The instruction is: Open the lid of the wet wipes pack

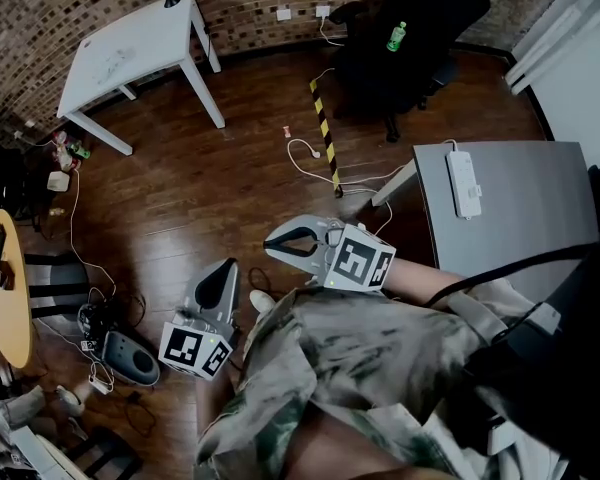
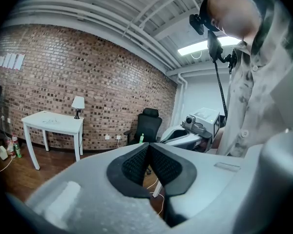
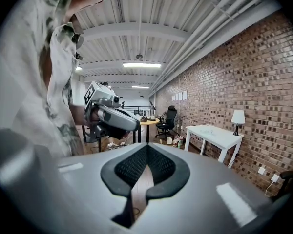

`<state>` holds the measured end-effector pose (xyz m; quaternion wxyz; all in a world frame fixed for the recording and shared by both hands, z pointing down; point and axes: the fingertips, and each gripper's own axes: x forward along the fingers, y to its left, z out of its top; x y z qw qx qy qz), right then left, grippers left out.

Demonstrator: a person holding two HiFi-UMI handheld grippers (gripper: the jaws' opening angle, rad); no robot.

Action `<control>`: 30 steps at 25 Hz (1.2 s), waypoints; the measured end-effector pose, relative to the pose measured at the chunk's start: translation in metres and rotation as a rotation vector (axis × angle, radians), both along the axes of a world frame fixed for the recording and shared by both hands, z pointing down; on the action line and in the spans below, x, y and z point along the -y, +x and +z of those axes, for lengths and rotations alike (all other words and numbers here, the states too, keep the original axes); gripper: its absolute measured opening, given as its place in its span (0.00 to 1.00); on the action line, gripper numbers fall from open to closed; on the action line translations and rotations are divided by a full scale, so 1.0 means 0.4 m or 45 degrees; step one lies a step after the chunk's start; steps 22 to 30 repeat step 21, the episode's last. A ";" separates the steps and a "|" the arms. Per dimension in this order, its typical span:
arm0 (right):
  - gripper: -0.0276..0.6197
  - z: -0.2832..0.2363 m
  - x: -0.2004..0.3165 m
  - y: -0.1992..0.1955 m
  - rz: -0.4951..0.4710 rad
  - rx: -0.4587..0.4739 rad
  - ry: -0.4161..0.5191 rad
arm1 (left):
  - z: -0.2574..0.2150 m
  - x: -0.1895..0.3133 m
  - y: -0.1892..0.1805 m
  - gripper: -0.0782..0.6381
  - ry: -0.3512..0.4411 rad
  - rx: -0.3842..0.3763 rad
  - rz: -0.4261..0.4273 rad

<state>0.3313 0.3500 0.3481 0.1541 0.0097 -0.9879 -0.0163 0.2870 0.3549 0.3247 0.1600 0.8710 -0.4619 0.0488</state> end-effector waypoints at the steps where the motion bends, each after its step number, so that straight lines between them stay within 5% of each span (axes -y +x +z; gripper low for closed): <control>1: 0.05 0.001 -0.001 -0.007 -0.001 -0.006 0.001 | 0.002 0.000 -0.007 0.11 -0.002 -0.003 0.001; 21: 0.05 -0.002 -0.051 -0.255 -0.022 -0.060 0.032 | -0.002 -0.031 -0.254 0.11 0.024 -0.035 0.007; 30: 0.05 -0.002 -0.051 -0.255 -0.022 -0.060 0.032 | -0.002 -0.031 -0.254 0.11 0.024 -0.035 0.007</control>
